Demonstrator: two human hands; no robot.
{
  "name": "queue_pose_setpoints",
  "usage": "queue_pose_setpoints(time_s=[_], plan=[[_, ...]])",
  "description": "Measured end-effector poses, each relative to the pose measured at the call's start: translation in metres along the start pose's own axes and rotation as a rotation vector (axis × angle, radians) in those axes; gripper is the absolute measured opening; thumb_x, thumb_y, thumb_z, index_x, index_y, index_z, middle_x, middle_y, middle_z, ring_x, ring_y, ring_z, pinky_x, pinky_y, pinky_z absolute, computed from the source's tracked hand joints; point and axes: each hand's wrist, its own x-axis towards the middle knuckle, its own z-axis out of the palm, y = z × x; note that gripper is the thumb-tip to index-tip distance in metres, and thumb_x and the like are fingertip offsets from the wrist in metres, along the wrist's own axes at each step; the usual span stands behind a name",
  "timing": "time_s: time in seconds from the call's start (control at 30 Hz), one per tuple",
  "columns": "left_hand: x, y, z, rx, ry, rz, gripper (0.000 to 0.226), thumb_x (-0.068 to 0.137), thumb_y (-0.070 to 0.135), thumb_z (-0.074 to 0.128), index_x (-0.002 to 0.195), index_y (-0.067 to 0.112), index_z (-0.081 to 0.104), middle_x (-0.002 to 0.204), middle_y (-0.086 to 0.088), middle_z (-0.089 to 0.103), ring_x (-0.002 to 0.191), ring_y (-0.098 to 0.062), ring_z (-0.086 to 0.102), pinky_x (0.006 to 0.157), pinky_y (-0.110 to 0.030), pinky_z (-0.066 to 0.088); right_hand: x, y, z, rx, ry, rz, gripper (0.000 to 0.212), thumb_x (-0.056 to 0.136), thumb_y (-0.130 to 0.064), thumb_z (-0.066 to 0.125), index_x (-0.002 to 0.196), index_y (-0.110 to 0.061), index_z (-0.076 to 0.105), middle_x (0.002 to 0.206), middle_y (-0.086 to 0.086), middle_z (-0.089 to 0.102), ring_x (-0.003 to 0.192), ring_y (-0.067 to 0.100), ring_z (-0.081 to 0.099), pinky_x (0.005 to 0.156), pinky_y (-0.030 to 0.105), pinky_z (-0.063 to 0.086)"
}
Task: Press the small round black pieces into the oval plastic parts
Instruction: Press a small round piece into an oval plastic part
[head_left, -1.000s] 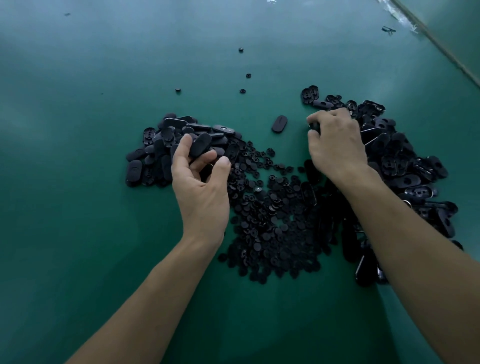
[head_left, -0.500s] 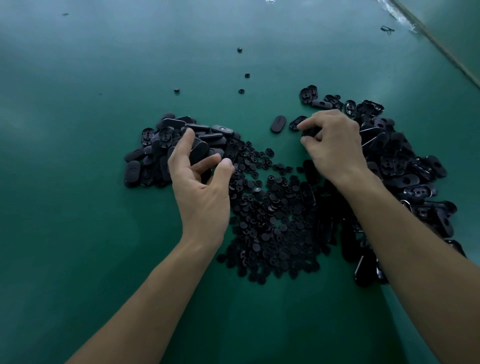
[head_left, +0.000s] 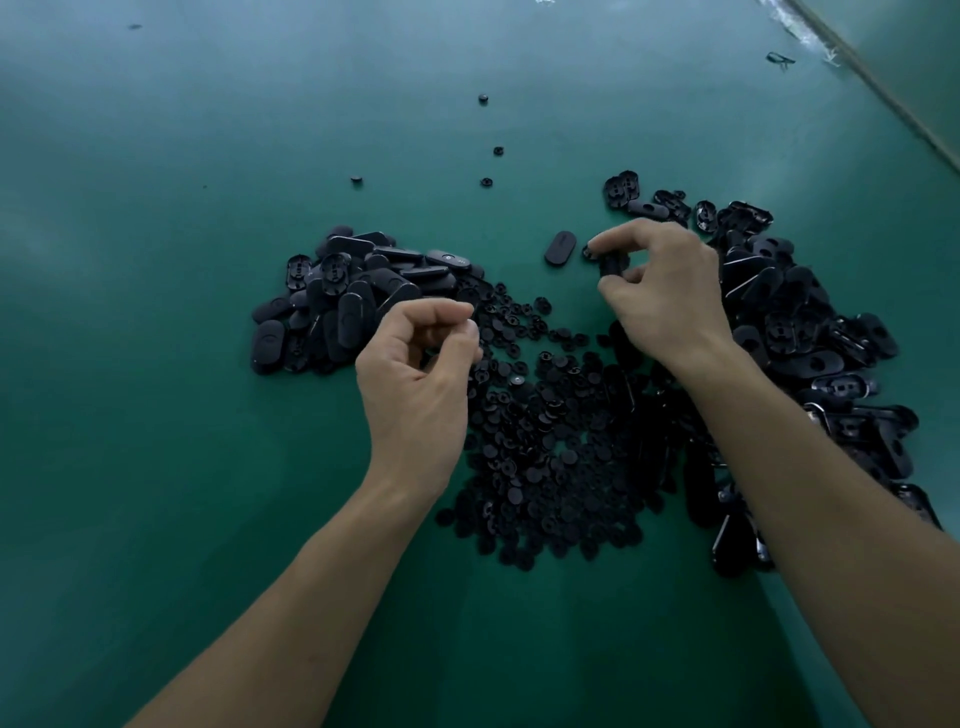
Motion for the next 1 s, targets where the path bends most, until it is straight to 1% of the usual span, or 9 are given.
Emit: queue_pose_setpoints(time_s=[0.07,0.1,0.17,0.23,0.3,0.4,0.6,0.77,1.0], plan=[[-0.001,0.001,0.000,-0.008,-0.026,0.012,0.014,0.094,0.003,0.065,0.096,0.017,0.068,0.084,0.011,0.069,0.076,-0.009,0.066,0.077,-0.030,0.058,-0.005,-0.005,-0.002,0.150,-0.012,0.033,0.034,0.085,-0.001,0.068,0.108,-0.026,0.070,0.101,-0.010,0.068,0.079,0.002,0.065,0.075,0.009,0.050],[-0.001,0.002,0.001,-0.013,-0.035,0.016,0.013,0.093,0.005,0.066,0.098,0.017,0.068,0.086,0.009,0.070,0.077,-0.010,0.067,0.077,-0.031,0.058,-0.007,-0.009,-0.004,0.259,-0.047,0.056,0.034,0.085,-0.001,0.070,0.107,-0.027,0.069,0.098,-0.011,0.069,0.081,0.003,0.066,0.076,0.013,0.052],[-0.002,0.003,0.002,-0.030,-0.042,0.015,0.015,0.092,0.010,0.069,0.104,0.019,0.069,0.090,0.004,0.072,0.079,-0.014,0.070,0.076,-0.031,0.059,-0.013,-0.018,-0.008,0.503,-0.177,0.098,0.034,0.085,0.001,0.072,0.108,-0.024,0.067,0.098,-0.003,0.072,0.082,0.006,0.068,0.071,0.017,0.051],[-0.003,0.004,0.003,-0.040,-0.048,0.002,0.020,0.092,0.014,0.071,0.110,0.022,0.069,0.091,0.000,0.074,0.082,-0.021,0.073,0.077,-0.034,0.061,-0.018,-0.026,-0.011,0.656,-0.339,0.080,0.035,0.086,0.004,0.070,0.111,-0.020,0.065,0.096,0.002,0.075,0.076,0.003,0.068,0.065,0.012,0.048],[-0.004,0.005,0.004,-0.043,-0.055,-0.009,0.021,0.092,0.016,0.073,0.112,0.023,0.070,0.089,0.000,0.075,0.082,-0.023,0.074,0.077,-0.035,0.062,-0.023,-0.032,-0.013,0.675,-0.474,0.005,0.033,0.088,0.005,0.070,0.109,-0.020,0.066,0.092,0.001,0.076,0.075,0.002,0.069,0.065,0.011,0.049],[-0.003,0.005,0.003,-0.022,-0.062,-0.008,0.017,0.092,0.013,0.074,0.108,0.018,0.072,0.086,0.000,0.076,0.075,-0.016,0.074,0.072,-0.027,0.060,-0.027,-0.036,-0.013,0.654,-0.587,-0.077,0.028,0.087,0.003,0.072,0.104,-0.020,0.067,0.088,-0.002,0.075,0.081,0.009,0.070,0.078,0.020,0.055],[-0.004,0.007,0.003,-0.036,-0.071,-0.005,0.009,0.091,0.008,0.072,0.094,0.016,0.069,0.083,-0.001,0.075,0.074,-0.016,0.073,0.069,-0.023,0.057,-0.028,-0.032,-0.006,0.569,-0.469,-0.086,0.023,0.083,-0.008,0.079,0.101,-0.017,0.068,0.092,0.004,0.074,0.084,0.019,0.071,0.086,0.034,0.060],[-0.004,0.006,0.002,-0.055,-0.049,-0.012,0.011,0.092,0.009,0.069,0.096,0.018,0.064,0.083,-0.005,0.074,0.074,-0.021,0.074,0.069,-0.027,0.058,-0.031,-0.029,0.000,0.494,-0.482,-0.113,0.001,0.091,-0.017,0.073,0.091,-0.015,0.073,0.083,0.006,0.075,0.074,0.013,0.068,0.072,0.025,0.057],[-0.004,0.005,0.003,-0.107,-0.053,-0.035,0.006,0.095,0.008,0.067,0.097,0.014,0.066,0.080,-0.004,0.075,0.075,-0.020,0.075,0.067,-0.025,0.058,-0.029,-0.027,0.004,0.520,-0.319,-0.093,0.010,0.094,-0.012,0.068,0.098,-0.016,0.075,0.077,-0.005,0.074,0.069,0.005,0.068,0.065,0.013,0.049]])
